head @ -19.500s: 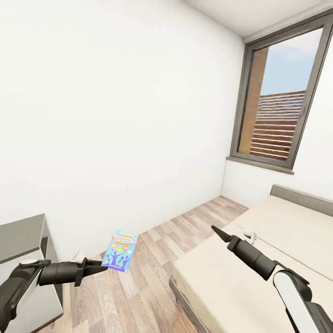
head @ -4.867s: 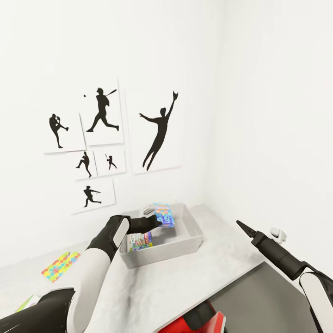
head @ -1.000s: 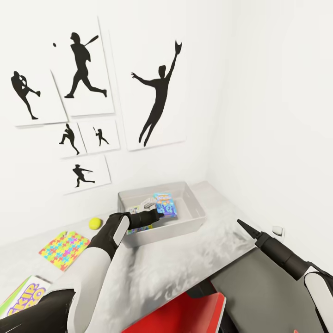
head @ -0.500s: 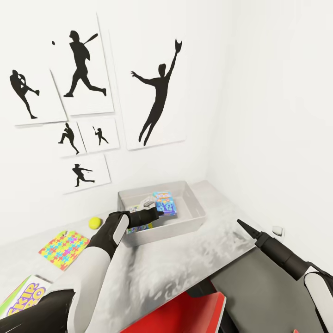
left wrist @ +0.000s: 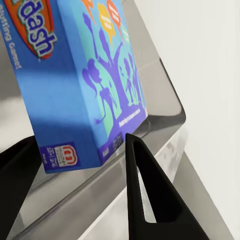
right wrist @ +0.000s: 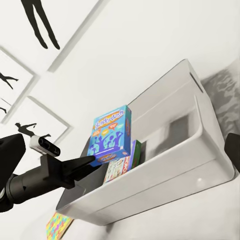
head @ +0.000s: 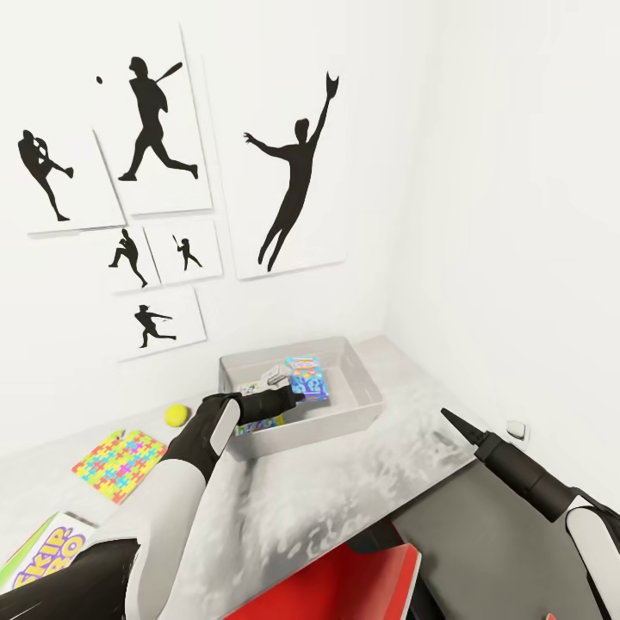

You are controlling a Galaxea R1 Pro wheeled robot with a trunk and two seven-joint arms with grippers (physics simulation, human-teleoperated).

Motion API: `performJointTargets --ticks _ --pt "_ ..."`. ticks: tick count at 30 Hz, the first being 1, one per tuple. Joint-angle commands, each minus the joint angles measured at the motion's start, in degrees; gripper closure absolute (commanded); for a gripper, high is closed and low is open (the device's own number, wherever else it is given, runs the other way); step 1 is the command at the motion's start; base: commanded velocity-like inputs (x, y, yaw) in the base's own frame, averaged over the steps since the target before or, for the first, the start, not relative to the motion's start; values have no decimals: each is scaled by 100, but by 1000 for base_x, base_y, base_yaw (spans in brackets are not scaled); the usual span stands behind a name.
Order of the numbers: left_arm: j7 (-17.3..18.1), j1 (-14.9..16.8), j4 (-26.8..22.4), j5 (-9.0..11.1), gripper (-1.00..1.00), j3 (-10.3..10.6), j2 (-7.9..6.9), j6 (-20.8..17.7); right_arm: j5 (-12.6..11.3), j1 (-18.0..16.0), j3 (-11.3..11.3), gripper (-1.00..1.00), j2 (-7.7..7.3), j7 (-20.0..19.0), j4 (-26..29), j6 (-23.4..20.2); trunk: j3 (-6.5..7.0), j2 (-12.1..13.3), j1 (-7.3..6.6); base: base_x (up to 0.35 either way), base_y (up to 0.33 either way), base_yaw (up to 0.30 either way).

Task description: Put all the toys in the child's room - the three board games (two on the bed and one on the table), the two jigsaw puzzles on the table, and the tennis ball on the table - inside the toy box on the table in the child's room.

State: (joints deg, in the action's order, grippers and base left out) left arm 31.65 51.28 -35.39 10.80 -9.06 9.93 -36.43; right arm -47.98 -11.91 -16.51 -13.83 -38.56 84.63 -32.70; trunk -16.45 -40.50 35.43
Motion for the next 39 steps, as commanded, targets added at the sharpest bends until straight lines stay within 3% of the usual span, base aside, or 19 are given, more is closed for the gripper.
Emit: performJointTargets --ticks 1,6,7,39 --pt "17 5 -1 9 100 -35 7 -40 -36 -4 -4 -100 1 -2 0 -43 -8 -7 1 0 0 0" --pt "15 5 -1 9 100 -34 7 -40 -36 -4 -6 -100 3 -2 0 -43 -8 -7 1 0 0 0" --pt "16 6 -2 9 -100 -34 7 -40 -36 -4 -6 -100 3 -1 0 -43 -8 -7 1 0 0 0" --pt "60 5 -219 2 -100 -26 7 -247 -28 -4 -7 -100 3 -2 -5 -35 -8 -7 1 0 0 0"
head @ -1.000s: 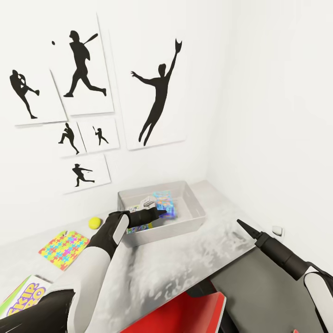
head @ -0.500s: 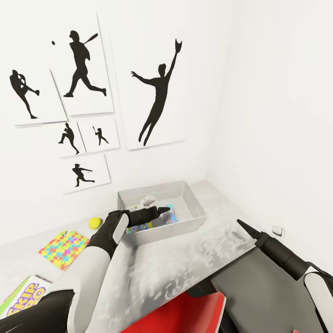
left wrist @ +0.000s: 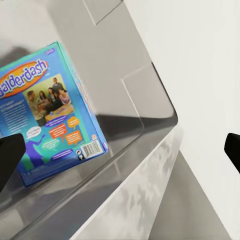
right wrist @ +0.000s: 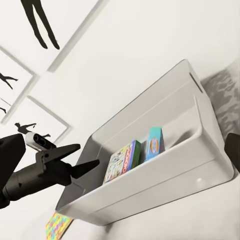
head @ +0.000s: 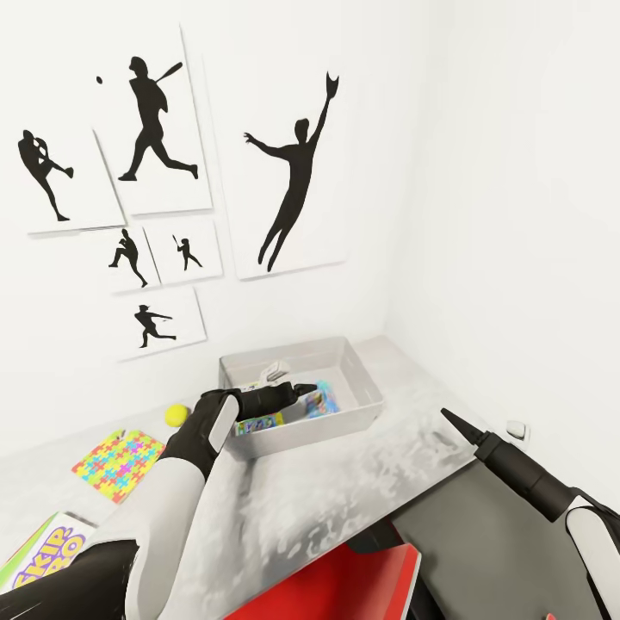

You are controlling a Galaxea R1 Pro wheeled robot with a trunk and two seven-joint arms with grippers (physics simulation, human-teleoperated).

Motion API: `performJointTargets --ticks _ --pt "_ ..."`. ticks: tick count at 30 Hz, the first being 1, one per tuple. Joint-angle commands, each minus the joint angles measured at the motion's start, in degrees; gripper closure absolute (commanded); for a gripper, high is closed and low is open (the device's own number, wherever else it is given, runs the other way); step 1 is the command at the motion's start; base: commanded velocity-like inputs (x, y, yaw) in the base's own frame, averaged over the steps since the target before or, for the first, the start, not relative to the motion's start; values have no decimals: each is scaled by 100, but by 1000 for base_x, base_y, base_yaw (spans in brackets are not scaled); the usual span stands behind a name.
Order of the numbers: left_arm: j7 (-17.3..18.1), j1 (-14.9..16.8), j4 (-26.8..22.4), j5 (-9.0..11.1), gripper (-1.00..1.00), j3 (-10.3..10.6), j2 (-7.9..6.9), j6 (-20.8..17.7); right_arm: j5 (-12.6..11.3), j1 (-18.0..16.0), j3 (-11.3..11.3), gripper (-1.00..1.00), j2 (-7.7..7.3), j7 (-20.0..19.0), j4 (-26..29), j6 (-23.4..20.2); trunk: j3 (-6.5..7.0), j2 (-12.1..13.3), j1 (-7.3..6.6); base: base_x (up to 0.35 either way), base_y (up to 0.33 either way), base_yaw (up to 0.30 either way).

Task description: Put all the toys in the child's room - the three board games (two on the bed and one on the table), the two jigsaw puzzles on the table, and the tennis ball on the table - inside the toy box on the table in the child's room.

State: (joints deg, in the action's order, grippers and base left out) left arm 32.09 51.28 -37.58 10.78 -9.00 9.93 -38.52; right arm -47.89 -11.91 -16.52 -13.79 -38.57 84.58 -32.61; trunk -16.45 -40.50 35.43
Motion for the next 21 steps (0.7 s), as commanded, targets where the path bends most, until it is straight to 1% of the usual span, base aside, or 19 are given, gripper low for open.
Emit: performJointTargets --ticks 1,8,10,12,13,14,16,17,18,20,21 --pt "16 5 -2 4 -100 -32 7 -36 -36 -4 -5 -100 -1 -2 2 -44 -8 -7 1 0 0 0" --pt "26 5 -3 4 -100 -35 7 -35 -37 -4 -7 -100 -1 -2 3 -44 -8 -7 1 0 0 0" --pt "85 5 -10 4 -100 -41 7 -38 -36 -4 -8 -100 -1 -2 1 -44 -8 -7 1 0 0 0" --pt "288 5 -125 4 -100 -43 7 -116 -36 -4 -8 -100 -1 -2 4 -44 -8 -7 1 0 0 0" --pt "453 5 -264 4 -100 -39 7 -245 -36 -4 -7 -100 -1 -2 4 -44 -8 -7 1 0 0 0" --pt "547 5 -354 4 -100 -38 7 -330 -36 -4 -7 -100 -1 -2 5 -44 -8 -7 1 0 0 0" --pt "943 -4 -858 0 -100 -23 7 -751 -36 -4 -4 -100 -1 -2 4 -44 -8 -7 1 0 0 0" --pt "1037 -9 -1010 1 -100 -17 -6 -859 -36 -4 -4 -100 -1 -2 3 -44 -8 -7 1 0 0 0" --pt "1212 -25 -1326 2 -100 -15 -116 -1056 -36 -4 -3 -100 -1 -2 4 -42 -8 -7 1 0 0 0" --pt "1375 -41 -1624 4 -100 -18 -243 -1233 -36 -4 -2 -100 -1 -2 4 -39 -8 -7 1 0 0 0" --pt "1539 -58 -1905 7 -100 -25 -391 -1392 -36 -4 -1 -100 -1 -2 5 -33 -8 -7 1 0 0 0"
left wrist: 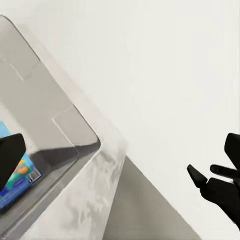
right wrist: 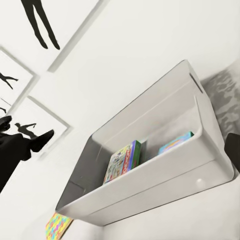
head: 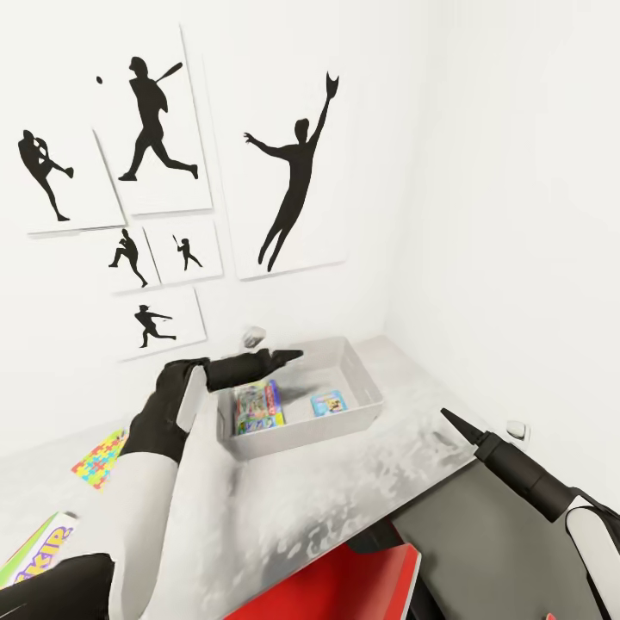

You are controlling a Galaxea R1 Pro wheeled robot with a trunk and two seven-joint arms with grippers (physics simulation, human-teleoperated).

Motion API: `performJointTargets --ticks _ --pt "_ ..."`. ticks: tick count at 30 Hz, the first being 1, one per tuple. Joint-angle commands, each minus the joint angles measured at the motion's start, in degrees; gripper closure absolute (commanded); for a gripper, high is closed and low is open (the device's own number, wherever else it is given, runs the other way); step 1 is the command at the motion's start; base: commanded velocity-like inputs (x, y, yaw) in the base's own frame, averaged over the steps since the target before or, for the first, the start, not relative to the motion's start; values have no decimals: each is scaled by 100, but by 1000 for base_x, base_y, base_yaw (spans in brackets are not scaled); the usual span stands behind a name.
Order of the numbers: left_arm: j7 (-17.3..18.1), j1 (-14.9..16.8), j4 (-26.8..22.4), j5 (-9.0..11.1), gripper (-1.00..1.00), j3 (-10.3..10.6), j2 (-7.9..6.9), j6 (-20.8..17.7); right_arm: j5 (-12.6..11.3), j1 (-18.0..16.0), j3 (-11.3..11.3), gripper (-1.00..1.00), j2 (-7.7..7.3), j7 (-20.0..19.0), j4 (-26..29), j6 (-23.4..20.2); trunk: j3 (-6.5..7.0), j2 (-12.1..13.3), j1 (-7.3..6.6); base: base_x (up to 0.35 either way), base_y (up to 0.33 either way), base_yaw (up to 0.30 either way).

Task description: Put all the toys in the child's room - the three board games (two on the bed and one on the table), the two jigsaw puzzles on the table, and the tennis ball on the table - inside the toy box on the table in the child's room.

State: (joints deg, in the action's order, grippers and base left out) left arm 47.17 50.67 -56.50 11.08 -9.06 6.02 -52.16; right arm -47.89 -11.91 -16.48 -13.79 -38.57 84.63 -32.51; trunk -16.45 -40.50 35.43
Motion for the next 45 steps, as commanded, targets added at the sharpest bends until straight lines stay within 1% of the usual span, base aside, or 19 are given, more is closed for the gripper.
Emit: performJointTargets --ticks 1,5,6,7,9,10,11,12,13,14,15,16,18,19,20,21,26,30,45 --pt "119 -7 -142 -20 -100 -21 -82 -104 -36 -4 -5 -100 -1 -4 1 -39 -9 -6 2 0 0 0" --pt "920 -195 -783 -12 -100 -53 -735 -479 -33 -4 -5 -100 -1 -3 1 -12 -9 -6 2 0 0 0" --pt "1070 -243 -848 -11 -100 -61 -840 -504 -32 -4 -5 -100 -1 -3 1 -10 -9 -6 2 0 0 0" --pt "1398 -348 -961 -11 -100 -77 -1064 -538 -30 -4 -5 -100 -1 -3 -1 -7 -9 -6 2 0 0 0" --pt "1757 -469 -1054 -10 -100 -102 -1305 -558 -29 -4 -5 -100 -1 -2 -2 -7 -9 -6 2 0 0 0" --pt "2140 -604 -1121 -11 -100 -149 -1556 -563 -29 -4 -5 -100 -1 -2 -4 -5 -9 -6 2 0 0 0" --pt "2331 -679 -1145 -15 -100 -186 -1681 -558 -28 -4 -5 -100 -1 -2 -5 -4 -9 -6 2 0 0 0" --pt "2704 -844 -1179 -19 -100 -286 -1927 -546 -30 -4 -5 -100 -1 -2 -6 -3 -9 -6 2 0 0 0" --pt "2879 -934 -1191 -20 -100 -352 -2044 -538 -29 -4 -5 -100 -1 -2 -6 -3 -9 -6 2 0 0 0" --pt "3200 -1130 -1209 -26 -100 -523 -2262 -520 -30 -4 -5 -100 -1 -2 -7 -2 -9 -6 2 0 0 0" --pt "3343 -1237 -1215 -28 -100 -629 -2360 -505 -29 -4 -5 -100 -1 -2 -7 -2 -9 -6 2 0 0 0" --pt "3591 -1464 -1224 -27 -100 -871 -2540 -457 -32 -4 -5 -100 3 -2 -7 -2 -9 -6 2 0 0 0" --pt "3800 -1699 -1230 -27 -100 -1150 -2681 -373 -34 -4 -5 -100 5 -5 -7 -2 -9 -6 2 0 0 0" --pt "3987 -1934 -1234 -27 -100 -1444 -2778 -262 -35 -4 -5 -100 6 -7 -7 -2 -9 -6 2 0 0 0" --pt "4076 -2048 -1235 -27 -100 -1590 -2812 -200 -35 -4 -5 -100 6 -8 -9 0 -9 -6 2 0 0 0" --pt "4241 -2268 -1237 -30 -100 -1874 -2863 -78 -35 -4 -5 -100 7 -9 -10 3 -9 -6 2 0 0 0" --pt "4283 -2803 -1234 -31 -100 -2675 -2938 221 -36 -4 -5 -100 12 -9 -14 10 -9 -6 2 0 0 0" --pt "4283 -2969 -1239 -52 -100 -3050 -2982 318 -36 -4 -5 -100 12 13 -16 23 -9 -6 2 0 0 0" --pt "4283 -3001 -1266 -34 -100 -3101 -3009 337 -22 -4 2 -100 52 43 -16 35 -4 -6 2 -102 0 5"
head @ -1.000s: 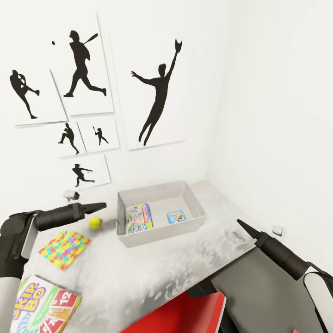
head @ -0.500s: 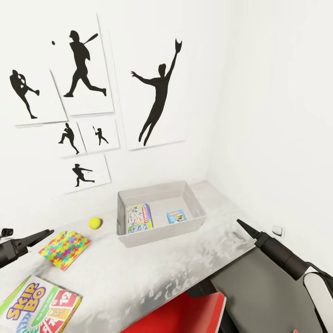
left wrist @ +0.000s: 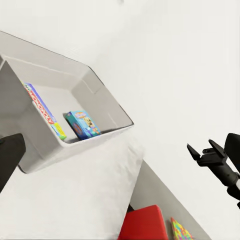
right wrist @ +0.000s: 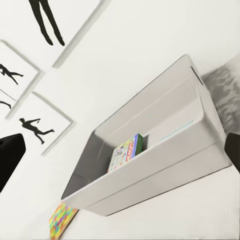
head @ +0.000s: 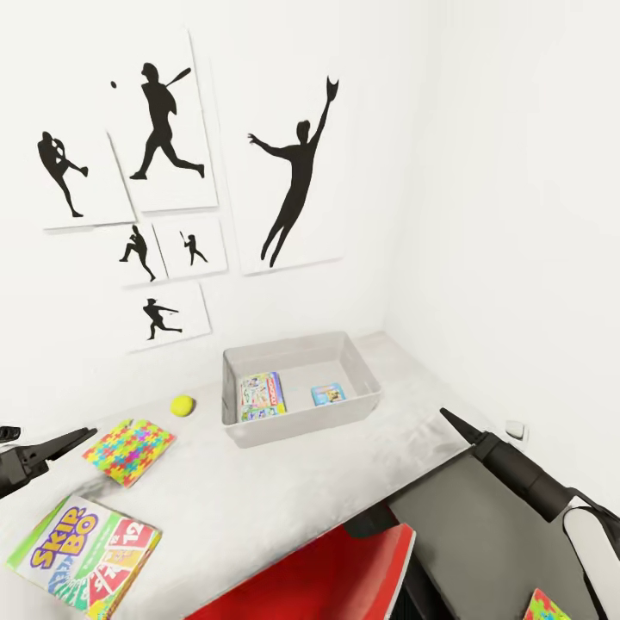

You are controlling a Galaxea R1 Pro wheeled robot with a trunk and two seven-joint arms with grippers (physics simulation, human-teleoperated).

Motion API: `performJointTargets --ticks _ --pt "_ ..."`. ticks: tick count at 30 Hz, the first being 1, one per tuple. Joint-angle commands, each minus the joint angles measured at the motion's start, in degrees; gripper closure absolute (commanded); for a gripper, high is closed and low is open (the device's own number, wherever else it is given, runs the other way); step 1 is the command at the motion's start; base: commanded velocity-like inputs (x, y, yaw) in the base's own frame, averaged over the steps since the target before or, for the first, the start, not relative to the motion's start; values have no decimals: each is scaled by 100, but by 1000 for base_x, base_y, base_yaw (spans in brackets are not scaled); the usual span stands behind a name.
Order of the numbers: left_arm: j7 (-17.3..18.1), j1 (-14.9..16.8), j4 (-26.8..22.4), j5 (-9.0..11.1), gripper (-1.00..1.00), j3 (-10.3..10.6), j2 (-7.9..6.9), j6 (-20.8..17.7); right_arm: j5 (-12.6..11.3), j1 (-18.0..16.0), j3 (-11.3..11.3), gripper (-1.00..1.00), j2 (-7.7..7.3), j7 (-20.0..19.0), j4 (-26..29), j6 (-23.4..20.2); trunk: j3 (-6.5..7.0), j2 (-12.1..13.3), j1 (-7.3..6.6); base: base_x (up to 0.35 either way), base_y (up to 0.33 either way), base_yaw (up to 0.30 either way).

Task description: Put all the toys in the child's room - the three board games (two on the bed and one on the table), the two jigsaw puzzles on the table, and the tennis ball on the table - inside the toy box on the table in the child's room.

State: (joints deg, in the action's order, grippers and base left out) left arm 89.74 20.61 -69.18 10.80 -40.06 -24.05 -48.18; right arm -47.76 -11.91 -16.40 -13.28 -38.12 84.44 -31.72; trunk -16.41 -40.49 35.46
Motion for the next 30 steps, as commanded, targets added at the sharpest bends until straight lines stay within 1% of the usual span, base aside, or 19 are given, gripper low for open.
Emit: performJointTargets --ticks 1,15,18,23,30 --pt "26 5 1 -7 -100 -2 -2 -60 -34 -4 -5 -100 6 1 5 -42 -5 -7 -1 -295 0 109" --pt "26 4 1 -16 -100 -7 -3 -52 -29 -4 4 -100 25 3 11 -37 60 -7 -1 -317 0 212" --pt "26 4 1 -17 -100 -9 -3 -52 35 -4 5 -100 27 5 11 -37 78 -7 -1 -243 10 232" --pt "26 4 1 -23 -100 -10 -3 -51 163 -4 7 -100 31 -1 18 -36 111 -7 -1 -119 57 223" --pt "26 4 1 -32 -100 -10 -3 -53 201 -4 19 -100 36 5 19 -29 159 -7 -1 -23 117 218"
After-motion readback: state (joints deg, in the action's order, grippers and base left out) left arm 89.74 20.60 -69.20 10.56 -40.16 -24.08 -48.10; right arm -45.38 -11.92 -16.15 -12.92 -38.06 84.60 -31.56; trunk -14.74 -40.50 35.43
